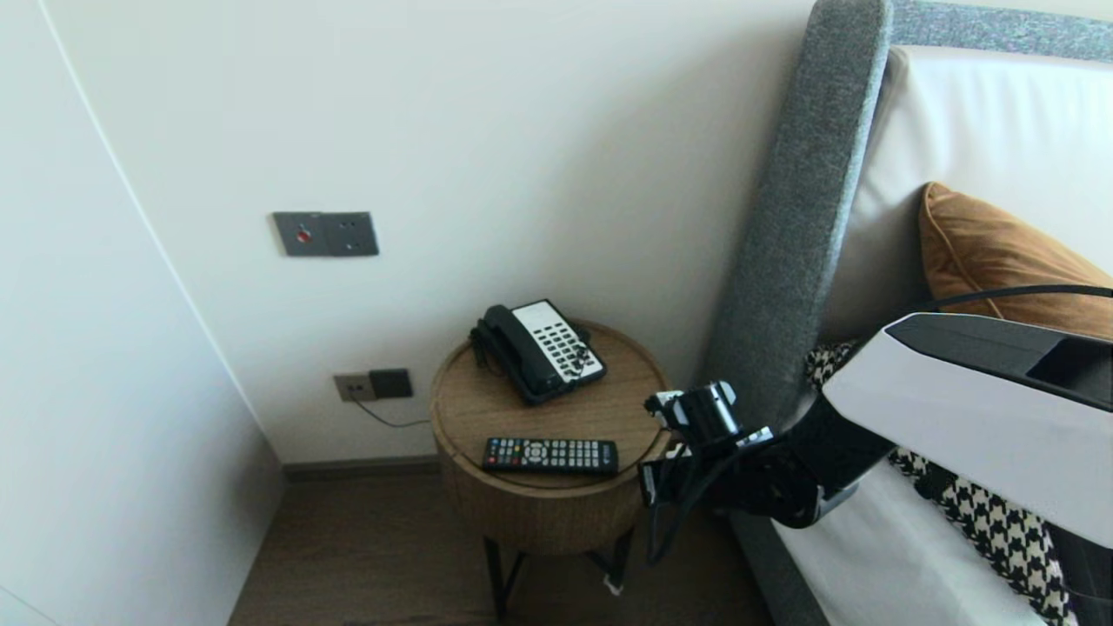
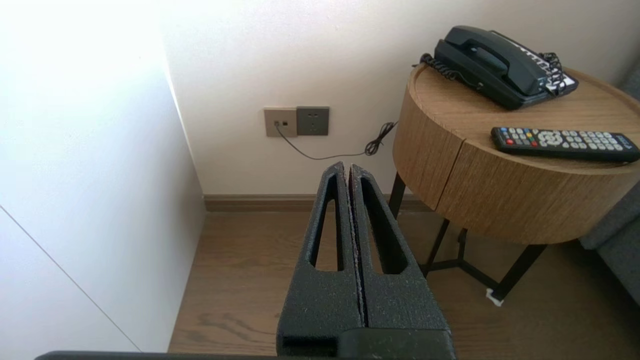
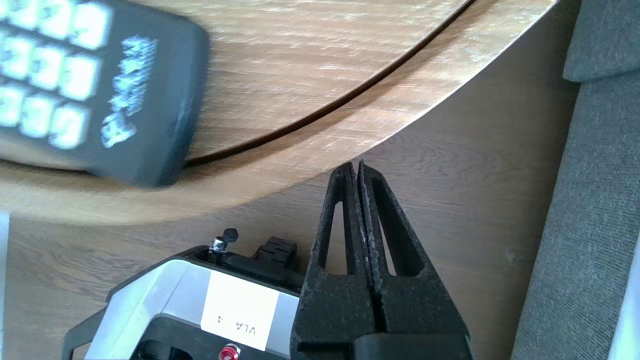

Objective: Close the nightstand drawer

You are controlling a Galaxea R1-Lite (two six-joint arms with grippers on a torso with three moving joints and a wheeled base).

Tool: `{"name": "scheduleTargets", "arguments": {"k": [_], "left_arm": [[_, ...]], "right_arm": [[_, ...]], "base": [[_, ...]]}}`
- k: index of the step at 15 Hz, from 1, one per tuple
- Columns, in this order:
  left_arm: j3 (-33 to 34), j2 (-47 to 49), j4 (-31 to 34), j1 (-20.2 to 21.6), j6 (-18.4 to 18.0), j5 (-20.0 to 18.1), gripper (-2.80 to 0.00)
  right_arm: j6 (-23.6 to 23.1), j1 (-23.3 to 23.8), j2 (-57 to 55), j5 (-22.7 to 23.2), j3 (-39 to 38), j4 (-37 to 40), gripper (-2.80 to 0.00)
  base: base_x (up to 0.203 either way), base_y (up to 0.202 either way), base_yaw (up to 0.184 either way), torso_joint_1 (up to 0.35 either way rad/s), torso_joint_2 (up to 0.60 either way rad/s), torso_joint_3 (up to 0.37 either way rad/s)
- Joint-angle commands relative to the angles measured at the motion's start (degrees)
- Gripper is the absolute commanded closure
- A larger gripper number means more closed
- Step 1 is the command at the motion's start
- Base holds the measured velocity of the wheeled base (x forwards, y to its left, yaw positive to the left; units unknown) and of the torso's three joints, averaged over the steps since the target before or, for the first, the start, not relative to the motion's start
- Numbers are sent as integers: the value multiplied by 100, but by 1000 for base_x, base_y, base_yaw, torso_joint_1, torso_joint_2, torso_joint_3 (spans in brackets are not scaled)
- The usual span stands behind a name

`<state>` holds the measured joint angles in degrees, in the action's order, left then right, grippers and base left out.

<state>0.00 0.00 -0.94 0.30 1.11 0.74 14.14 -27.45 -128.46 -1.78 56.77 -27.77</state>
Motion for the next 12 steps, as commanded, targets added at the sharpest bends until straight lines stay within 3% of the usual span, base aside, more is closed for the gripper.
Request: {"name": "scheduleTargets", "arguments": {"k": [1,8,12], "left_arm": [[0,-9,-3,4,3,5,0],[0,-9,-3,5,3,5,0],[0,-9,-3,5,3,5,0]], "right_arm": [[9,-23,284,-21,-328,10,0],[11,58,1720,-24,-1474,12,0],[-33,502,2583,-36,-1971,18,0]], "base": [[0,0,0,0,0,0],[0,0,0,0,0,0],[0,0,0,0,0,0]]}}
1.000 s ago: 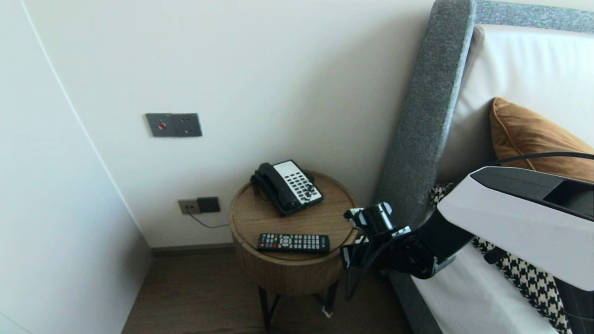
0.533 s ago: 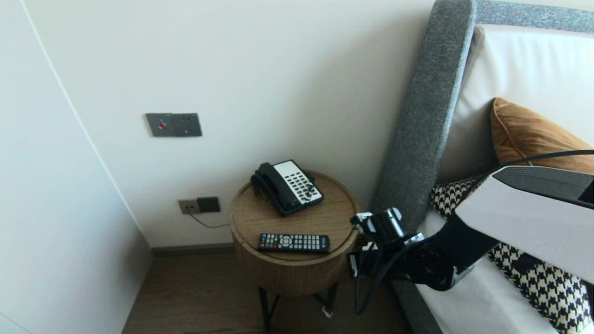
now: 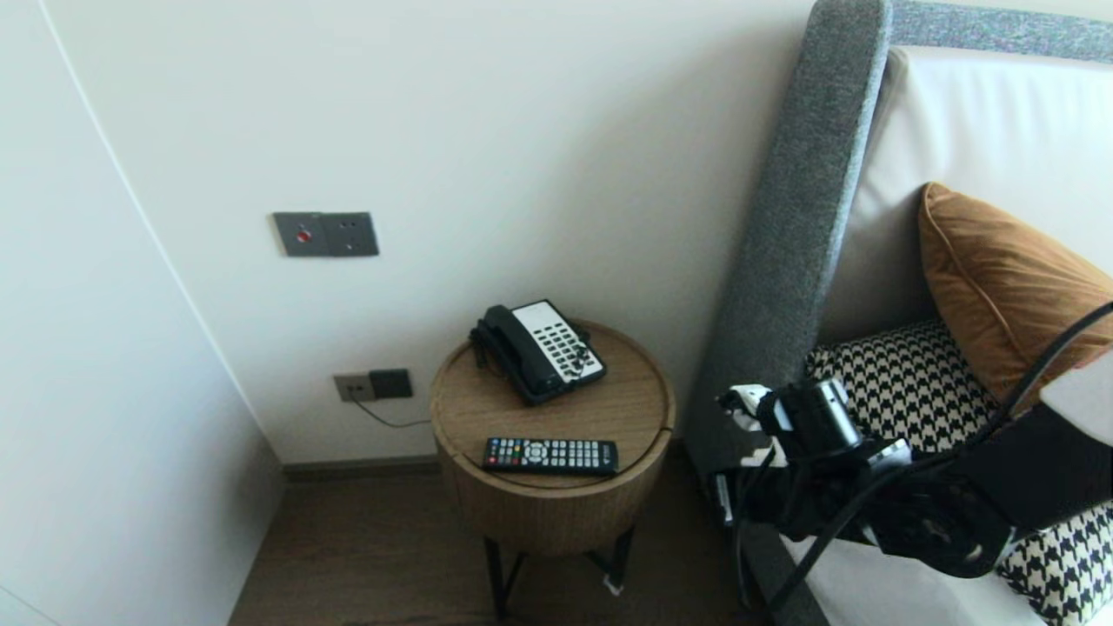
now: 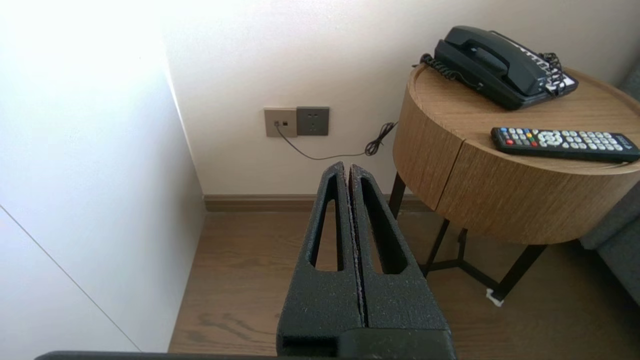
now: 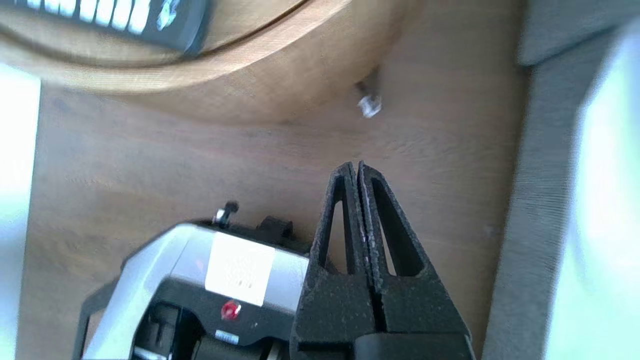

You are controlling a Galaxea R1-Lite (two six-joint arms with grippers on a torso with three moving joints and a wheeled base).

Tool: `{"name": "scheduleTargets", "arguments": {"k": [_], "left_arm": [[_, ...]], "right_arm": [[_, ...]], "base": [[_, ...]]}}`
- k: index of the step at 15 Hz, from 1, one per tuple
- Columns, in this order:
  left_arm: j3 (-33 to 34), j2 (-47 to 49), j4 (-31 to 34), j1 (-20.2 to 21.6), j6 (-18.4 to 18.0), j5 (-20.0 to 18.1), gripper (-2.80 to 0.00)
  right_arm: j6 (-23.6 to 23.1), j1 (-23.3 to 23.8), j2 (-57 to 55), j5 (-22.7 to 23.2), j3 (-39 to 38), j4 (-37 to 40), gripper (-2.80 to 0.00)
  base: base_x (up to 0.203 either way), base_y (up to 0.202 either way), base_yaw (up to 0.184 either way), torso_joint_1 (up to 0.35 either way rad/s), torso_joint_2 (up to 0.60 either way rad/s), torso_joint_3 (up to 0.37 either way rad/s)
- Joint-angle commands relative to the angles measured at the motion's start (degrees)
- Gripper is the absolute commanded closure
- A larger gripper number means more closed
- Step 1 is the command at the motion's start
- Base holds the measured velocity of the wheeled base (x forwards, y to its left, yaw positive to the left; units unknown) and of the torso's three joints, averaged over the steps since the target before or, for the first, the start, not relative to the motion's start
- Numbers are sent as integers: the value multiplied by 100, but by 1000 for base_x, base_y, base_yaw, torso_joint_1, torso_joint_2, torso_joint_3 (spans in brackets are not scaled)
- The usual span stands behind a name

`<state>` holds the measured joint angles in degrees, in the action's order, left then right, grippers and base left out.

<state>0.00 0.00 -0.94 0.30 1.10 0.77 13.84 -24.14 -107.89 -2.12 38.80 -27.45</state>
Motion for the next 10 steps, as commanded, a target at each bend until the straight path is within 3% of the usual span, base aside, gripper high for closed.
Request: {"name": "scheduleTargets", "arguments": {"k": [1,10], "left_arm": [[0,-9,-3,5,5,2,0],[0,-9,-3,5,5,2,0]], "right_arm": [[-19,320,745,0,-302,-10,0],[-386,1509,2969,178,-716,1185,0]], "base": [[0,0,0,0,0,0],[0,0,0,0,0,0]]}}
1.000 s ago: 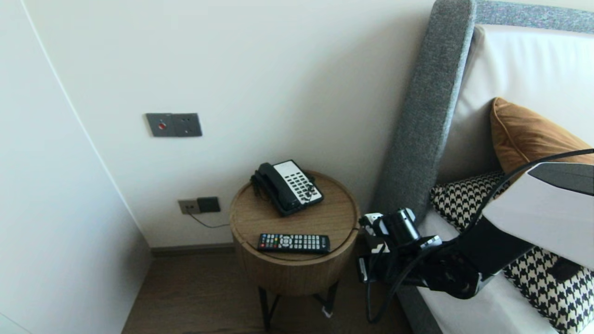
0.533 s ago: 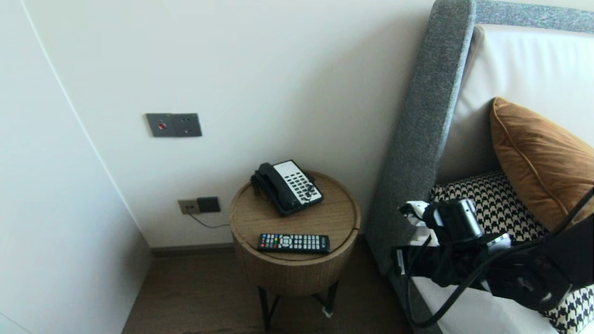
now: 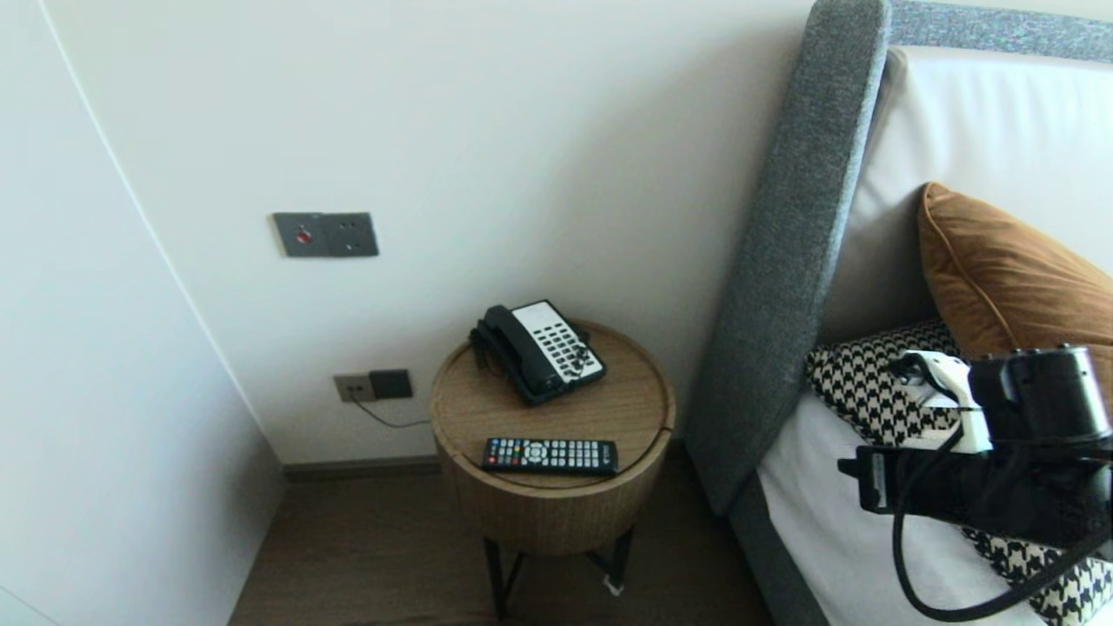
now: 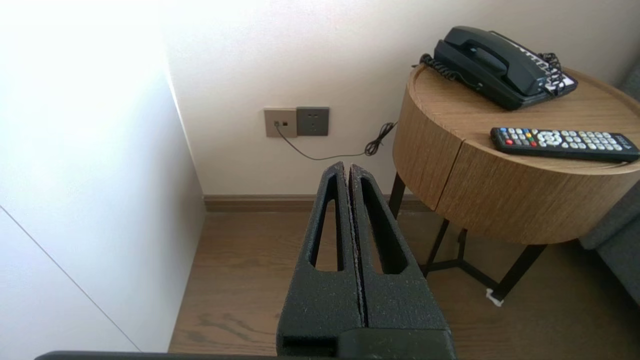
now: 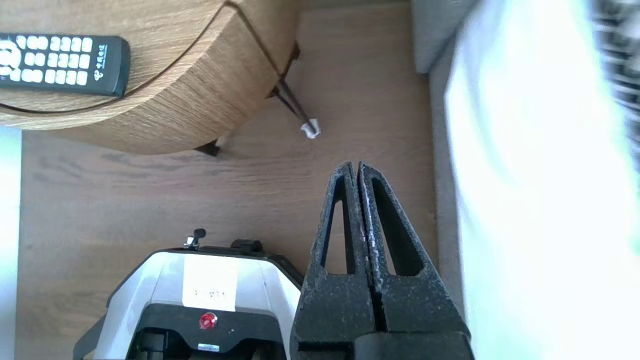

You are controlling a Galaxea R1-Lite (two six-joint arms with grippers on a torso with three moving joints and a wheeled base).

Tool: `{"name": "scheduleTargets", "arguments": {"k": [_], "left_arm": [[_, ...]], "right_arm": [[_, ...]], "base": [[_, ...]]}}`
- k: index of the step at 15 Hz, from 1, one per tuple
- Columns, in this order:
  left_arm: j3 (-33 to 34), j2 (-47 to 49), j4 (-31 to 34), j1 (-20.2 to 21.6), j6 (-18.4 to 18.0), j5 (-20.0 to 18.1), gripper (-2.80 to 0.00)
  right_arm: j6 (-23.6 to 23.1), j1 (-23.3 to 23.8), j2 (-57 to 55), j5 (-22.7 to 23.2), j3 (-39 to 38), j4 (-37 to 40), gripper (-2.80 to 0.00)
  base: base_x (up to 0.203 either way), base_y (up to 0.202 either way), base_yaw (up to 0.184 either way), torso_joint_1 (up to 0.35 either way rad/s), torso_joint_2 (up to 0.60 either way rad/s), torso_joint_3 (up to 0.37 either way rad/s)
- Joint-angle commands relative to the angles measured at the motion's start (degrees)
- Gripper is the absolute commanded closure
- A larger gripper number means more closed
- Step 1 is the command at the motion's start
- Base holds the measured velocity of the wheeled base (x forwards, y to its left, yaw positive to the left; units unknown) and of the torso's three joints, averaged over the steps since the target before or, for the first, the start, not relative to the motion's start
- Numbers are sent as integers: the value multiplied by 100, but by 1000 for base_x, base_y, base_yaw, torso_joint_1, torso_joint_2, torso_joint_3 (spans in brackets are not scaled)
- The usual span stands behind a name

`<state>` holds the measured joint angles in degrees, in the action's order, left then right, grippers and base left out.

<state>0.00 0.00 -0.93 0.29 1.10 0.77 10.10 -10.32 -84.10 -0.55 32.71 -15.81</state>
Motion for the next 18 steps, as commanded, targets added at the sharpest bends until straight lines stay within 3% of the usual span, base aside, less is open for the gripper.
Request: {"name": "scheduleTargets", "arguments": {"k": [1,9,18], "left_arm": [[0,-9,-4,2,5,2,0],[0,-9,-4,6,5,2,0],[0,-9,-4,-3,5,2,0]], "right_arm": [[-25,156,785,34,-228,45,0],[-177,364,2355,31,-1517,192,0],[-1321,1534,4765,687,-2896,956,0]], "base": [[0,0,0,0,0,0],[0,0,0,0,0,0],[0,0,0,0,0,0]]}}
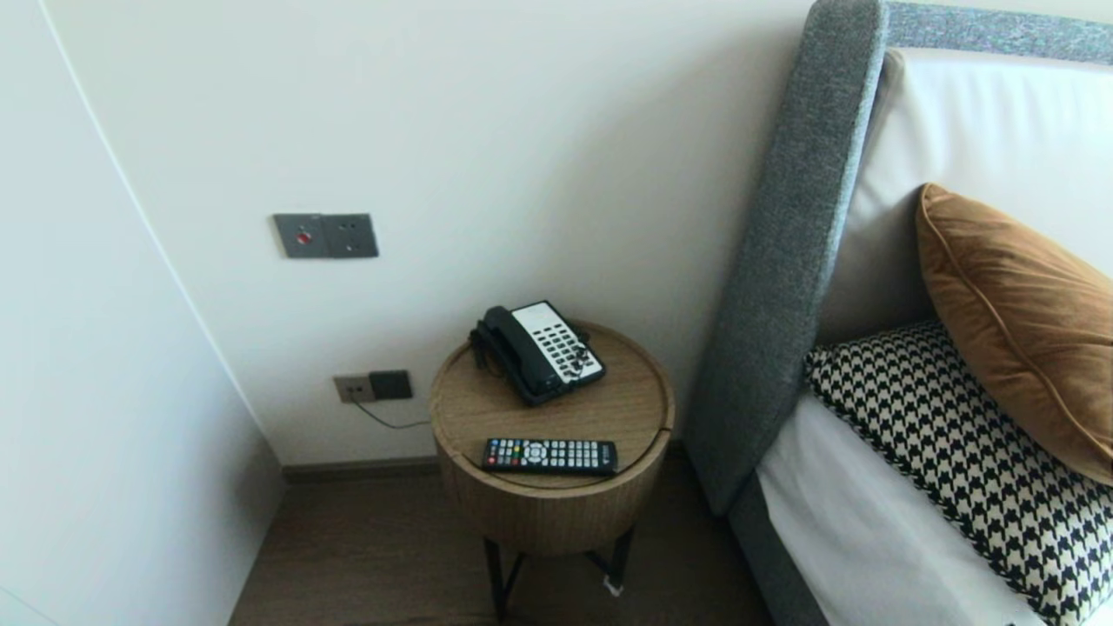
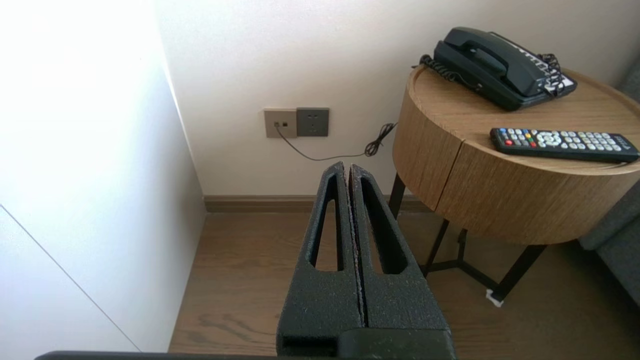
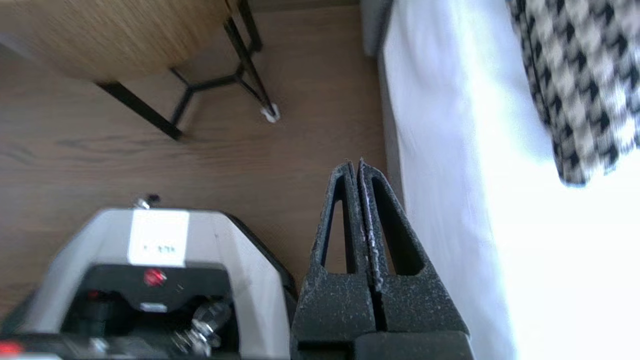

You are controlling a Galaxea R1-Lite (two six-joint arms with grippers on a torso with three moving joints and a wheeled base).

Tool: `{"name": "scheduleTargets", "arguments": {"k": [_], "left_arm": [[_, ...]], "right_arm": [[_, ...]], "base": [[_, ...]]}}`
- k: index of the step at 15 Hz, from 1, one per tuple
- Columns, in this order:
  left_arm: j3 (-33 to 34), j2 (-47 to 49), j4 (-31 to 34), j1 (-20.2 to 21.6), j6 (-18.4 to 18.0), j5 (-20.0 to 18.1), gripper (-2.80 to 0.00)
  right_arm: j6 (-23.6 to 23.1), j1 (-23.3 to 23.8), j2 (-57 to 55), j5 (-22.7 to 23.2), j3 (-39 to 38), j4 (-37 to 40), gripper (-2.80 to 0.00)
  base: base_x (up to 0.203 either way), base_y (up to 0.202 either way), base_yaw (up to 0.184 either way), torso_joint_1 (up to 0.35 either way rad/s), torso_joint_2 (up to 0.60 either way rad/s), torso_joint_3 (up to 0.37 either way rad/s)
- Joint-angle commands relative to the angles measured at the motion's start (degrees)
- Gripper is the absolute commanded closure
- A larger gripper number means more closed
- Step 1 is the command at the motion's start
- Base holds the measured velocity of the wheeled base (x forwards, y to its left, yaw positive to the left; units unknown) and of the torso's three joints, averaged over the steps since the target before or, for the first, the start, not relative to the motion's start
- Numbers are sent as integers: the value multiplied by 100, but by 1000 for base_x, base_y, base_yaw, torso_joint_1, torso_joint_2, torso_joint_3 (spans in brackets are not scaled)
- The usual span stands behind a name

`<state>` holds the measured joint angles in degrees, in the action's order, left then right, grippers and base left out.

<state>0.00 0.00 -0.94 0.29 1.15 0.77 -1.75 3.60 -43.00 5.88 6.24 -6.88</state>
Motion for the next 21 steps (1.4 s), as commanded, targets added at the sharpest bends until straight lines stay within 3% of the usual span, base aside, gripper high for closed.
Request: {"name": "scheduleTargets", "arguments": {"k": [1,9,13,21], "left_arm": [[0,-9,-3,6,0,2,0],[0,-9,-3,6,0,2,0],[0,-9,-3,4,0,2,0],[0,-9,-3,-3,0,2,0]], "right_arm": [[-284,174,894,80,-399,134,0],[-423,277,1917,295,-489,266,0],[-422,251,2640,352,-281,963,0],[-554,255,2709,291,-246,1083,0]], "base": [[0,0,0,0,0,0],[0,0,0,0,0,0],[0,0,0,0,0,0],[0,0,0,0,0,0]]}}
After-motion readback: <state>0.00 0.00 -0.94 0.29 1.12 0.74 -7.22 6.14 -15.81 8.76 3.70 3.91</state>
